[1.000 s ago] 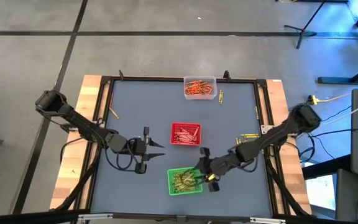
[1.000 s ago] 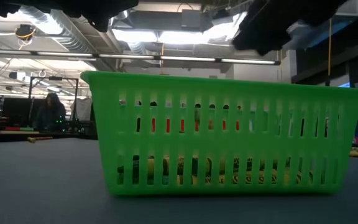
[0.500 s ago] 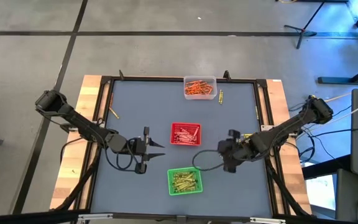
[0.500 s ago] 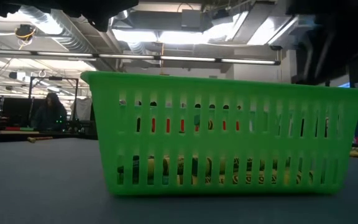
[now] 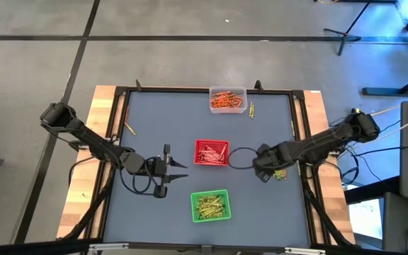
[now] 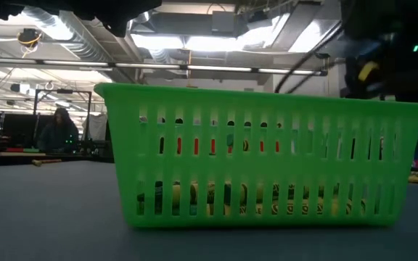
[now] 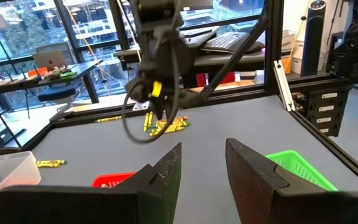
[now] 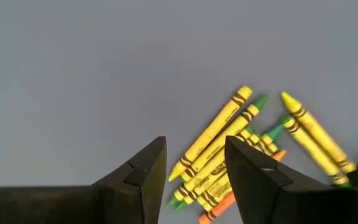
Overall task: Sort crayons
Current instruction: Put the yellow crayon into the green bin
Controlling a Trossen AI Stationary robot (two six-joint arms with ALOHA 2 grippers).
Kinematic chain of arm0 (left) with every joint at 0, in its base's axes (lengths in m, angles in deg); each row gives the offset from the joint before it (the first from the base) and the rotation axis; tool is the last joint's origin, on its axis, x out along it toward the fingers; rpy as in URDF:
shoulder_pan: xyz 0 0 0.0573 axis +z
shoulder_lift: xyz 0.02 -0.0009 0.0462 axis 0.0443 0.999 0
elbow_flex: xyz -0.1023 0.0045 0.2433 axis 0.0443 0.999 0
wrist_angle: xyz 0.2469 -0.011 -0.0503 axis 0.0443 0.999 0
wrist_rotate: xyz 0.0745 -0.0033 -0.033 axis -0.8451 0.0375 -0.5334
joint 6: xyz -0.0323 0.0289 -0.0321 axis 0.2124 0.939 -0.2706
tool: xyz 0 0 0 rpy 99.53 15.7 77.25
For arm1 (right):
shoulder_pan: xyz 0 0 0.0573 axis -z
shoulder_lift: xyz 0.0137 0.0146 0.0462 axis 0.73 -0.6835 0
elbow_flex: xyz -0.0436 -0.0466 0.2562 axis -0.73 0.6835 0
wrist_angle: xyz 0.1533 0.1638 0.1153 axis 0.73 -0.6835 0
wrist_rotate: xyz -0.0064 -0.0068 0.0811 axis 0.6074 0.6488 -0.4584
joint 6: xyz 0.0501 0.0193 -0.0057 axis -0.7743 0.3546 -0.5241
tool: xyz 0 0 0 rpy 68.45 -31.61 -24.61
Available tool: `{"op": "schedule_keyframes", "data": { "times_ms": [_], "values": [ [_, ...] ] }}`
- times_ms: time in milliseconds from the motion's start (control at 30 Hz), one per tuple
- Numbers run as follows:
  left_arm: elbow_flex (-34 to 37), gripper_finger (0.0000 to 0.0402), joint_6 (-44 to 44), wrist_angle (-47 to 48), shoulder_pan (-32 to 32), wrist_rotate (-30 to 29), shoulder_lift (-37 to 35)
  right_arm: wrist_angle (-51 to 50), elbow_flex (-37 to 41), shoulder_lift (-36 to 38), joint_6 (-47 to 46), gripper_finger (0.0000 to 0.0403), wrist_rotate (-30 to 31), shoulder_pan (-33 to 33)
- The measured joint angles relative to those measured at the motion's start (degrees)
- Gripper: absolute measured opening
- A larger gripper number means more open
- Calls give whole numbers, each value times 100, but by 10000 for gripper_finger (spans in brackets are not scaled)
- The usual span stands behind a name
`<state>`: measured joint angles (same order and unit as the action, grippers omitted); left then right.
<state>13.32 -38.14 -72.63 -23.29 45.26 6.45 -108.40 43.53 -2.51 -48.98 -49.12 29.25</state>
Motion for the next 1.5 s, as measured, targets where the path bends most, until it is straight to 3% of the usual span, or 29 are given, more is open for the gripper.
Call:
{"op": "schedule_keyframes", "data": {
  "times_ms": [367,733,867,1133,1367,1500],
  "values": [
    [0,110,4,-2,-1,-1,2,857,737,0,-123,160,-386,711],
    [0,110,4,-2,-2,0,2,1464,1185,19,-68,158,-524,871],
    [0,110,4,-2,-2,0,2,1503,1198,4,39,125,-536,869],
    [0,110,4,-3,-1,-2,2,1624,1203,2,364,12,-463,864],
    [0,110,4,-79,7,0,2,1471,1006,-31,646,31,-330,835],
    [0,110,4,-74,7,0,1,1351,479,-23,844,19,-88,635]
  ]
}}
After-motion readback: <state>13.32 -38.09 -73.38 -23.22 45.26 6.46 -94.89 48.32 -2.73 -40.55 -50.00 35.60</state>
